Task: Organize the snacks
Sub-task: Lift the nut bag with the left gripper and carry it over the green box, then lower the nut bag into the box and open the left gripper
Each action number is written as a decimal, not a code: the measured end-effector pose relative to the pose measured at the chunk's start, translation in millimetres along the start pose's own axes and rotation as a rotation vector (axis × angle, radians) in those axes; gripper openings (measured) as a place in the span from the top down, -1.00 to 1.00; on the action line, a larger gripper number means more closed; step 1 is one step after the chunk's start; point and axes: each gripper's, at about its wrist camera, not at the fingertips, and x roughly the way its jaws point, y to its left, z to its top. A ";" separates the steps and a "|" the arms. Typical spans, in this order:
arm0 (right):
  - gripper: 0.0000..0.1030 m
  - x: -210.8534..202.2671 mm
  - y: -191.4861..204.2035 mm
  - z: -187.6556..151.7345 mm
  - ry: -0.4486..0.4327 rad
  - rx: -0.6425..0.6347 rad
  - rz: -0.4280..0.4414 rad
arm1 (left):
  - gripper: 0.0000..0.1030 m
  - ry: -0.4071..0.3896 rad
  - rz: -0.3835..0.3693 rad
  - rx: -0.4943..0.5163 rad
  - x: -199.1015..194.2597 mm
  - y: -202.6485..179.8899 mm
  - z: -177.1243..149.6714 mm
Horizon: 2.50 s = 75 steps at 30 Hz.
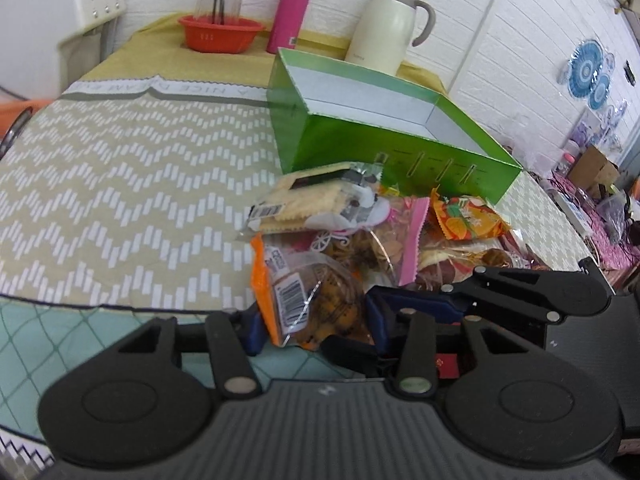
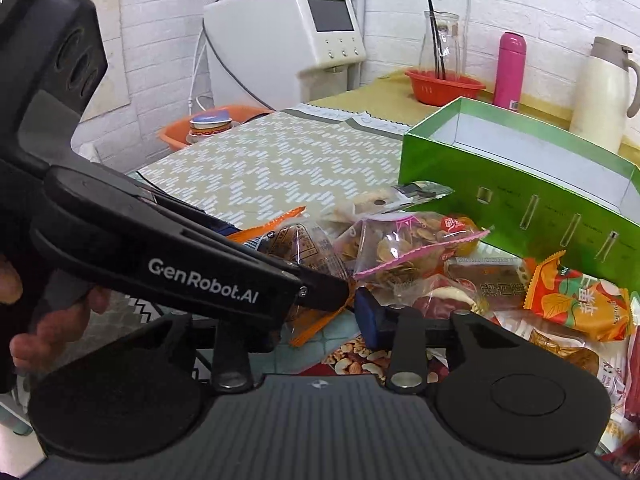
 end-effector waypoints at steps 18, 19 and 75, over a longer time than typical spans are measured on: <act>-0.29 -61.5 -25.8 12.8 -0.151 0.051 0.053 | 0.15 -0.096 0.010 0.060 -37.9 -57.0 26.1; -0.29 -63.8 -28.5 12.9 -0.156 0.057 0.050 | 0.15 -0.099 0.006 0.070 -37.1 -59.7 28.2; -1.00 -20.0 -187.5 54.7 -0.142 0.197 -0.204 | -0.94 -0.216 0.060 0.147 115.9 -95.9 176.1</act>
